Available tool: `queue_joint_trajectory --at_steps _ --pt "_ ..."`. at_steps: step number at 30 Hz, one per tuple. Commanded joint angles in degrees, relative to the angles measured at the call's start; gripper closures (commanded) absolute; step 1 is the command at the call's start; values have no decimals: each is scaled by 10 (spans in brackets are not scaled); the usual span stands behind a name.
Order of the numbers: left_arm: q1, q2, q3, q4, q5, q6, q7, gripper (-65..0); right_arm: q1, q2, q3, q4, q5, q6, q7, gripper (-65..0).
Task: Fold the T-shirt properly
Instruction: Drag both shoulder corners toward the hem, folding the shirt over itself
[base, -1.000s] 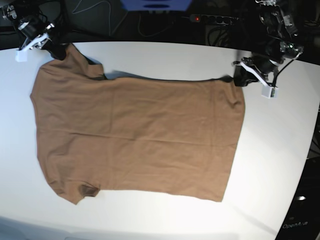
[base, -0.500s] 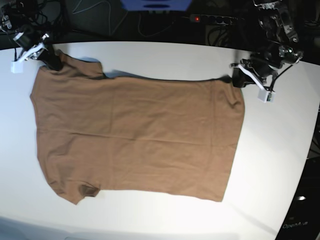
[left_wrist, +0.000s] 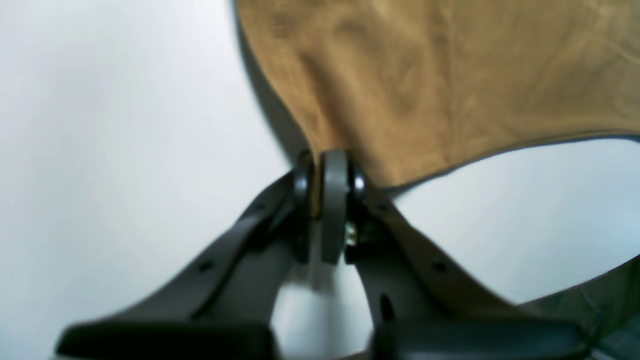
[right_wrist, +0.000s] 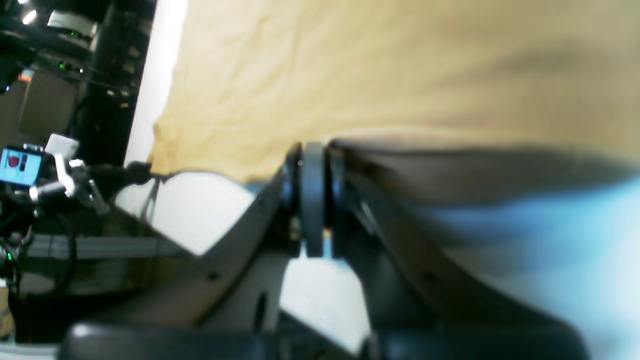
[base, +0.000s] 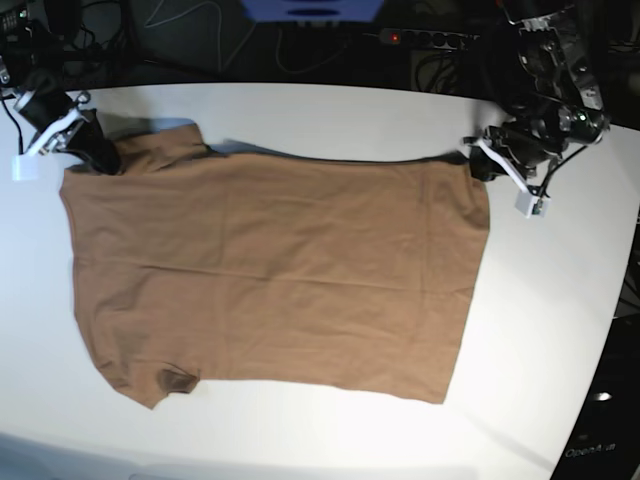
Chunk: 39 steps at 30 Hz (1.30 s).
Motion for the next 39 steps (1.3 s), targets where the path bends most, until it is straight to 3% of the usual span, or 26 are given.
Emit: queue_joint_trajectory --at_steps 1,17,23,39 --pt "-11 -4 -1 12 -10 1 -9 -27 1 12 6 8 12 10 8 -9" --pt "-80 -4 -1 12 -11 1 43 -27 71 39 2 12 12 10 7 -9" --pt "-116 -6 -1 12 -11 1 71 -27 115 39 6 11 12 10 -45 -9" --pt "-138 -9 -2 12 -7 1 99 -27 151 36 4 11 12 10 -71 -9"
